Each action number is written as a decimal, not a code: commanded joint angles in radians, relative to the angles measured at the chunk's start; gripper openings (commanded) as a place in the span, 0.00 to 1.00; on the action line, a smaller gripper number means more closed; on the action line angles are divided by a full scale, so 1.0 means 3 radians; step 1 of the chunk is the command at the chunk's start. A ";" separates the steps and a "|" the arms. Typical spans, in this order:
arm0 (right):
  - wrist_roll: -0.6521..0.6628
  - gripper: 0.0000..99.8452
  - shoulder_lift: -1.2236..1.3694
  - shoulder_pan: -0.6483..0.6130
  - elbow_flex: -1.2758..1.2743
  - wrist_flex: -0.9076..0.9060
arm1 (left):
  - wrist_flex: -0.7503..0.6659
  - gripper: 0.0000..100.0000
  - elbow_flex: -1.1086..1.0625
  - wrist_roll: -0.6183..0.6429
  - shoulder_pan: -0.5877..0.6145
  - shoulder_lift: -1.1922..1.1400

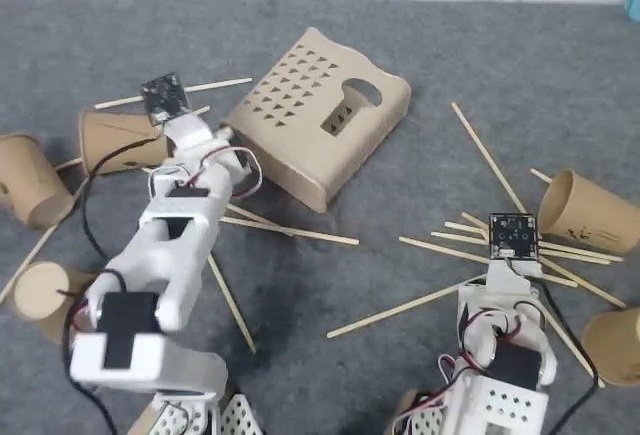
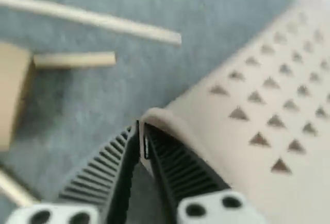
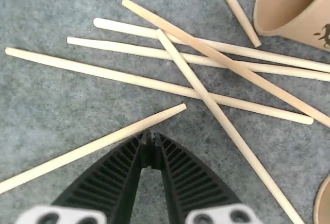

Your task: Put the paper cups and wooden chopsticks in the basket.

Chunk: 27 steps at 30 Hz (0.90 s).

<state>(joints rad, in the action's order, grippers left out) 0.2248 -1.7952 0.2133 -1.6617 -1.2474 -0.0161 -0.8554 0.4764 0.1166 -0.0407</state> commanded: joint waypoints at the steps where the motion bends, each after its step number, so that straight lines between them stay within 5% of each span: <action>1: 0.0036 0.01 -0.0054 0.0028 -0.0020 0.0054 | -0.0327 0.01 0.0437 0.0020 0.0087 -0.0276; 8: 0.0036 0.01 -0.0054 0.0028 -0.0020 0.0054 | -0.0041 0.01 0.1522 0.0020 0.0164 -0.1161; 15: 0.0036 0.01 -0.0054 0.0028 -0.0020 0.0059 | 0.0266 0.01 0.1910 0.0031 0.0153 -0.1166; 27: 0.0036 0.01 -0.0054 0.0013 -0.0020 0.0064 | 0.2670 0.01 0.1573 0.0031 -0.0113 0.0563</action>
<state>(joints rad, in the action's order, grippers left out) 0.2248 -1.7952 0.2133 -1.6617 -1.2474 0.6621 -0.3644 0.4780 0.1289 -0.0591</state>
